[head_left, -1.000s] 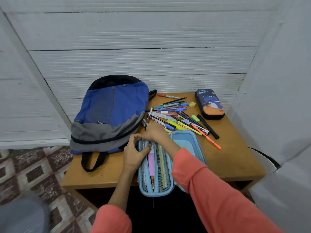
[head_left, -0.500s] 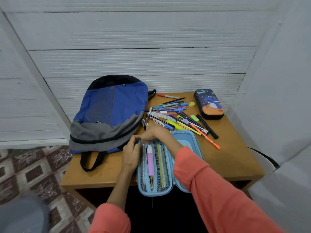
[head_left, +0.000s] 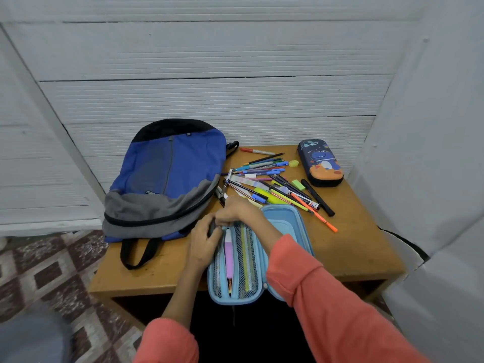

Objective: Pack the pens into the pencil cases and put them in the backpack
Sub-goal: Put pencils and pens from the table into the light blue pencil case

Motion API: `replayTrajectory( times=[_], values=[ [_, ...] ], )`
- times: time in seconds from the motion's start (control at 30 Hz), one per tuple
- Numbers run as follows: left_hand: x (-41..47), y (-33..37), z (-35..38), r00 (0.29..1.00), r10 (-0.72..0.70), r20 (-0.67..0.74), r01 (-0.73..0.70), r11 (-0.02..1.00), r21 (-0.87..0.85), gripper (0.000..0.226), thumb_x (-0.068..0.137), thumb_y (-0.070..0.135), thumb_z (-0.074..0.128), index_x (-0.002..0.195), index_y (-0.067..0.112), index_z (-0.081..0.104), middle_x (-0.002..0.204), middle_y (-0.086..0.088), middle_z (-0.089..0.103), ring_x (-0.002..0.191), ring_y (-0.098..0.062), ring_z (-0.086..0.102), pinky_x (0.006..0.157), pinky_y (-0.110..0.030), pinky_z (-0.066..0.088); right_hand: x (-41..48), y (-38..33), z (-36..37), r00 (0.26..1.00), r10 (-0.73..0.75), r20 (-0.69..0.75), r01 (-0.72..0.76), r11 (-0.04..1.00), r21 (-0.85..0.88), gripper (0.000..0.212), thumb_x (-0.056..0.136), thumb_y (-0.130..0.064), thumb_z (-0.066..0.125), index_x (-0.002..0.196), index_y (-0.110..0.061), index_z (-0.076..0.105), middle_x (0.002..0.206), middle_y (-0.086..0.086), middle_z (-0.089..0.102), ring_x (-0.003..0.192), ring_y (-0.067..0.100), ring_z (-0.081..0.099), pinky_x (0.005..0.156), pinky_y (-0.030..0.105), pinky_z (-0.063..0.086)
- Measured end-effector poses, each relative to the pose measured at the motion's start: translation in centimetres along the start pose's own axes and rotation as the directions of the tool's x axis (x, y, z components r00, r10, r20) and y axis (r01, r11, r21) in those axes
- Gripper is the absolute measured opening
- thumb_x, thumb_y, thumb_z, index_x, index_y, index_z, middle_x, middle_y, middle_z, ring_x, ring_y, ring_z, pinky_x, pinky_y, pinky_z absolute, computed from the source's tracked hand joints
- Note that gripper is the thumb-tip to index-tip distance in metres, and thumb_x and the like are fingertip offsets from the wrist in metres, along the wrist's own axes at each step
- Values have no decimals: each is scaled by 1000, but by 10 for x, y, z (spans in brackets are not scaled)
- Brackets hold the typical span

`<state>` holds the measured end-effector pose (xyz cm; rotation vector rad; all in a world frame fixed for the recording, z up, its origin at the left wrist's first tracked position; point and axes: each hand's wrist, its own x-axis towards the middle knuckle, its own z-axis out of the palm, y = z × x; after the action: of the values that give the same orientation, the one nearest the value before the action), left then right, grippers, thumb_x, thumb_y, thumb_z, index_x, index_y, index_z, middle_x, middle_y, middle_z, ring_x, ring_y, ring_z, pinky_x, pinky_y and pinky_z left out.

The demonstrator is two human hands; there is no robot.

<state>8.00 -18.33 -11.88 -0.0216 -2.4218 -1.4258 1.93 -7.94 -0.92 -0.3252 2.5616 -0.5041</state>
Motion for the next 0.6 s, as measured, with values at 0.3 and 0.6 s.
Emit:
replayTrajectory(
  times=[0.3, 0.6],
  values=[
    [-1, 3, 0, 999, -1, 47, 0, 1000, 21, 44, 65, 48, 51, 105, 31, 53, 101, 14, 55, 98, -14, 54, 82, -31, 44, -3, -1, 2, 1000, 0, -19, -1, 1000, -25, 18, 80, -20, 60, 92, -7, 57, 100, 13, 56, 100, 29, 56, 76, 31, 41],
    [-2, 0, 1, 998, -26, 53, 25, 1000, 10, 56, 79, 55, 39, 116, 18, 60, 115, 2, 61, 105, -11, 55, 88, -32, 43, -6, -2, 5, 1000, 0, -6, 0, 997, -78, 18, 78, -15, 57, 92, -4, 57, 100, 14, 55, 100, 29, 55, 78, 32, 40]
  ],
)
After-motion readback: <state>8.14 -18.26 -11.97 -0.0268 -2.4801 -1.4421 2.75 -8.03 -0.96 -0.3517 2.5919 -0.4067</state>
